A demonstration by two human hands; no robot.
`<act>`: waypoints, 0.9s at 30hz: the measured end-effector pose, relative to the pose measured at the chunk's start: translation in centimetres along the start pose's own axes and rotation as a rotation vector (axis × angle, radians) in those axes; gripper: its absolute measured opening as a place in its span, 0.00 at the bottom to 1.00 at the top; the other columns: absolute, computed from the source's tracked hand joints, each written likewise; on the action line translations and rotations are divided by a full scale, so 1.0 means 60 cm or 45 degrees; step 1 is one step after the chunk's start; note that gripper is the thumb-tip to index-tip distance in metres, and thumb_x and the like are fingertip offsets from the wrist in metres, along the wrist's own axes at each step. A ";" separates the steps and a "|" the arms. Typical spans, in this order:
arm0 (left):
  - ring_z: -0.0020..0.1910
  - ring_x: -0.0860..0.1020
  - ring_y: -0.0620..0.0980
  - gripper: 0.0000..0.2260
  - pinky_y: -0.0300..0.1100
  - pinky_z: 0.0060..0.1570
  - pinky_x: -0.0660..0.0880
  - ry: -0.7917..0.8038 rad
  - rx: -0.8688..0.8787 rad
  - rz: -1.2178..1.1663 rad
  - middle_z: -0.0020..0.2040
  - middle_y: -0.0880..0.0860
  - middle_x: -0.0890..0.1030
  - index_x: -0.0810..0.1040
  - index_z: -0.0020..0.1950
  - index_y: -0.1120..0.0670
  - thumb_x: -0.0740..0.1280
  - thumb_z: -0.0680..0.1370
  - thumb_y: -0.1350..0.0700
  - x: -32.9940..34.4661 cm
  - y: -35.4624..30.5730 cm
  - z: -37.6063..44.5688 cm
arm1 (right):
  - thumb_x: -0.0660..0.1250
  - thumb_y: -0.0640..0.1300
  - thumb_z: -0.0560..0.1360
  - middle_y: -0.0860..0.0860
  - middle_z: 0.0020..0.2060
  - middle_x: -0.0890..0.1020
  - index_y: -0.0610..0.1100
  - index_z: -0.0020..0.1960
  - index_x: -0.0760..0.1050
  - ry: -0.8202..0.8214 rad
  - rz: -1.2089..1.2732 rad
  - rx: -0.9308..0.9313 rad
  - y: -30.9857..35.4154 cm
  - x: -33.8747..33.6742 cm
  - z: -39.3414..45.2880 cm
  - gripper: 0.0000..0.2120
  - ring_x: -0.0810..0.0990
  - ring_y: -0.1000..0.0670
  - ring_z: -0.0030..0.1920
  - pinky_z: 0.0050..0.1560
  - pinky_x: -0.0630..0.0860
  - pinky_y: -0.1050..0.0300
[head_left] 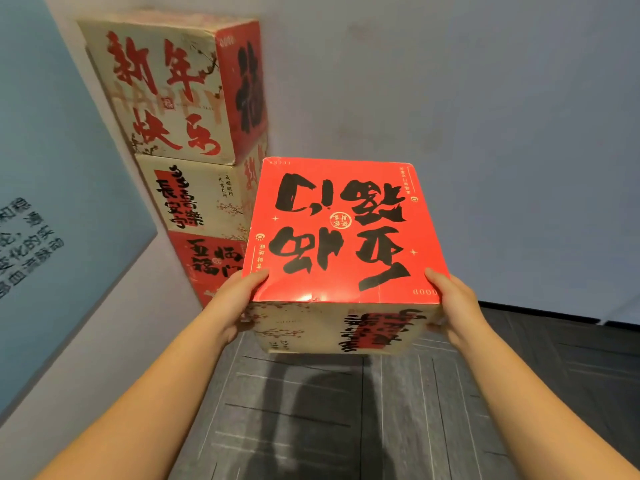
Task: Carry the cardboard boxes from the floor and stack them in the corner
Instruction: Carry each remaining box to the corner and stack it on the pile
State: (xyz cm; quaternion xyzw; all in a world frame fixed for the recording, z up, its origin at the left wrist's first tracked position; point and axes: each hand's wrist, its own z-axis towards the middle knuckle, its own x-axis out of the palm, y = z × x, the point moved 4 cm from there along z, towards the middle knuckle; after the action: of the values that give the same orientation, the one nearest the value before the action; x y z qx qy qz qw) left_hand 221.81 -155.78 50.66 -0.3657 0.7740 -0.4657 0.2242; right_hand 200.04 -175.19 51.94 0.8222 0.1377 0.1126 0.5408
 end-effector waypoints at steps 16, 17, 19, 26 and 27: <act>0.42 0.76 0.48 0.18 0.40 0.35 0.69 -0.109 -0.034 -0.145 0.50 0.53 0.80 0.71 0.66 0.58 0.62 0.78 0.54 0.031 0.024 0.466 | 0.60 0.46 0.78 0.52 0.37 0.78 0.50 0.42 0.73 0.086 -0.170 0.136 -0.040 0.180 0.452 0.07 0.75 0.52 0.36 0.37 0.69 0.57; 0.44 0.77 0.48 0.18 0.41 0.36 0.70 -0.134 -0.029 -0.165 0.53 0.54 0.80 0.70 0.67 0.57 0.62 0.78 0.53 0.032 0.033 0.492 | 0.60 0.47 0.78 0.53 0.37 0.78 0.50 0.42 0.73 0.087 -0.177 0.134 -0.052 0.189 0.478 0.07 0.75 0.52 0.36 0.37 0.69 0.57; 0.45 0.77 0.47 0.17 0.41 0.39 0.71 -0.173 0.008 -0.197 0.53 0.52 0.80 0.71 0.66 0.56 0.62 0.78 0.54 0.036 0.054 0.542 | 0.60 0.47 0.78 0.53 0.38 0.78 0.51 0.42 0.72 0.097 -0.195 0.119 -0.077 0.205 0.525 0.07 0.74 0.53 0.37 0.39 0.69 0.57; 0.62 0.72 0.66 0.18 0.57 0.61 0.69 -0.320 0.175 -0.237 0.67 0.67 0.69 0.70 0.68 0.59 0.60 0.80 0.54 0.057 0.150 0.675 | 0.58 0.49 0.78 0.55 0.38 0.77 0.52 0.41 0.72 0.052 -0.072 -0.009 -0.213 0.240 0.663 0.08 0.73 0.56 0.37 0.49 0.68 0.52; 0.59 0.74 0.64 0.18 0.54 0.57 0.72 -0.320 0.194 -0.248 0.65 0.66 0.73 0.70 0.67 0.58 0.60 0.80 0.53 0.058 0.167 0.691 | 0.58 0.49 0.78 0.55 0.37 0.76 0.52 0.41 0.72 0.038 -0.063 -0.022 -0.236 0.244 0.678 0.09 0.73 0.56 0.37 0.50 0.68 0.51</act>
State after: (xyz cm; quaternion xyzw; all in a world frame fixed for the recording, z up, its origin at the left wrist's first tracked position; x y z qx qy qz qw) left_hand 244.54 -178.61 22.48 -0.4763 0.6632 -0.4933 0.2999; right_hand 225.85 -199.67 23.61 0.8120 0.1649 0.1127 0.5484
